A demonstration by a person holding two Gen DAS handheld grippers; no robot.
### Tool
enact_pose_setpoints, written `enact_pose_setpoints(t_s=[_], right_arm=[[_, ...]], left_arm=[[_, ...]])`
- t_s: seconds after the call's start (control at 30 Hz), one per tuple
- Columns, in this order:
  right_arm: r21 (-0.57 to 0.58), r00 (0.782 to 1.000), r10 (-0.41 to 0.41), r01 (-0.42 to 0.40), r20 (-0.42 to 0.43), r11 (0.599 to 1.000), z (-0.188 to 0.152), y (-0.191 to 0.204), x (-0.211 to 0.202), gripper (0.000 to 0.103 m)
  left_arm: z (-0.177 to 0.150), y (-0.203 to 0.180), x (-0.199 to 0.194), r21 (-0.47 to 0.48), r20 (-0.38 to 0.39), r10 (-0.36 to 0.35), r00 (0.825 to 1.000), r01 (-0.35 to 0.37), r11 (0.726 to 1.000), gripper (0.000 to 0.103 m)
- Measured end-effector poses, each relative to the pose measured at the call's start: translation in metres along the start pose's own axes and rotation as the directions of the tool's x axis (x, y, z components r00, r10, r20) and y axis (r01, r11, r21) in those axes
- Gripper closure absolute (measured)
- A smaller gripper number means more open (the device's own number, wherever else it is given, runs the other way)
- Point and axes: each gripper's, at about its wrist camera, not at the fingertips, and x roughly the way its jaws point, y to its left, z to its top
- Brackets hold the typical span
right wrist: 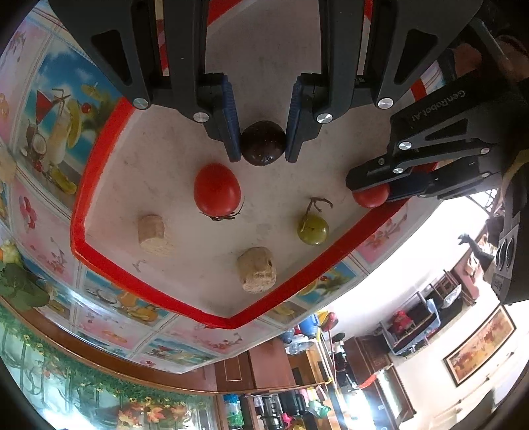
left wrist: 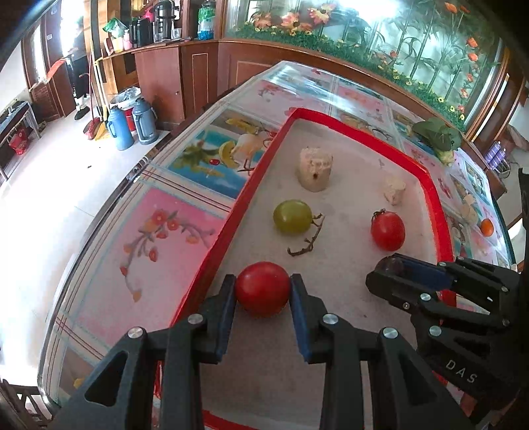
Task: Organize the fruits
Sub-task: 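Carry the plum and tomato into the red-rimmed tray and open both grippers, then move both open grippers back over the remaining pieces on the table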
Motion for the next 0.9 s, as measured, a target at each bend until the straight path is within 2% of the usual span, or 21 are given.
enact_pose_setpoints(t_s=[0.23, 0.3, 0.37, 0.63, 0.9], right_arm=[[-0.001, 1.000, 0.000, 0.000, -0.016, 1.000, 0.002, 0.000, 0.005, 0.074], [-0.005, 1.000, -0.005, 0.004, -0.019, 1.000, 0.002, 0.001, 0.004, 0.069], [-0.007, 1.000, -0.008, 0.008, -0.021, 1.000, 0.002, 0.001, 0.004, 0.069], [0.001, 0.999, -0.020, 0.020, -0.029, 1.000, -0.005, -0.003, -0.003, 0.069], [-0.013, 1.000, -0.023, 0.023, -0.017, 1.000, -0.017, 0.001, -0.022, 0.069]], left_arm=[[0.000, 0.000, 0.000, -0.005, 0.000, 0.001, 1.000, -0.001, 1.000, 0.068], [0.000, 0.000, -0.001, -0.005, -0.004, 0.002, 1.000, -0.002, 1.000, 0.067], [-0.001, 0.001, -0.002, -0.006, -0.007, 0.014, 1.000, -0.014, 1.000, 0.058], [-0.003, -0.003, -0.010, -0.003, 0.007, 0.026, 1.000, -0.026, 1.000, 0.043], [-0.009, -0.011, -0.026, -0.007, 0.027, 0.024, 0.999, -0.024, 1.000, 0.036]])
